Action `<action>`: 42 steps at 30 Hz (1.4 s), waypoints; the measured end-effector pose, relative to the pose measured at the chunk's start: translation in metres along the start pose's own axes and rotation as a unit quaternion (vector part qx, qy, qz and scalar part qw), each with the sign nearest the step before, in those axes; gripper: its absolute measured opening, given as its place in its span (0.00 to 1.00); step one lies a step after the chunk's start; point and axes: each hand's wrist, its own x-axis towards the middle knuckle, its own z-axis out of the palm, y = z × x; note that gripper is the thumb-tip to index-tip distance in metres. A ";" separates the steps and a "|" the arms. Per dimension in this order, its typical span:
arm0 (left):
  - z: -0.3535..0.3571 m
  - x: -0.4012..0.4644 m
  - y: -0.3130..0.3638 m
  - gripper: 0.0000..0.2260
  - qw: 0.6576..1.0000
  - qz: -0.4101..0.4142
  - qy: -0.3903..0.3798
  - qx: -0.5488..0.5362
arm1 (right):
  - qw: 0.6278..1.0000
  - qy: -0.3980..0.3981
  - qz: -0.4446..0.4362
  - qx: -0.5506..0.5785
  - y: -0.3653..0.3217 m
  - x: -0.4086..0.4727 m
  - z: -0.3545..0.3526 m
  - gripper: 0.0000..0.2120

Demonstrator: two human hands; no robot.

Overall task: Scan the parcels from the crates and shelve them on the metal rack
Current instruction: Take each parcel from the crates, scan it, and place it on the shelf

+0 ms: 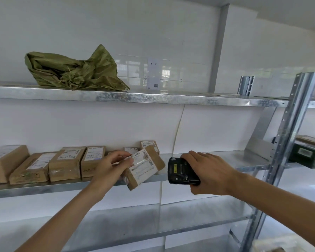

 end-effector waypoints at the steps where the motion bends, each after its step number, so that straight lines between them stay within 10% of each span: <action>1: 0.009 -0.001 0.000 0.04 0.999 -0.012 0.007 -0.028 | 1.000 -0.005 0.006 0.020 0.000 -0.002 0.002 0.36; 23: 0.219 0.078 -0.068 0.21 0.992 -0.072 -0.106 0.010 | 0.960 0.002 0.046 0.278 0.175 0.028 0.130 0.39; 42: 0.204 0.135 -0.169 0.19 0.989 -0.077 -0.052 0.115 | 0.928 -0.095 0.018 0.359 0.176 0.145 0.253 0.33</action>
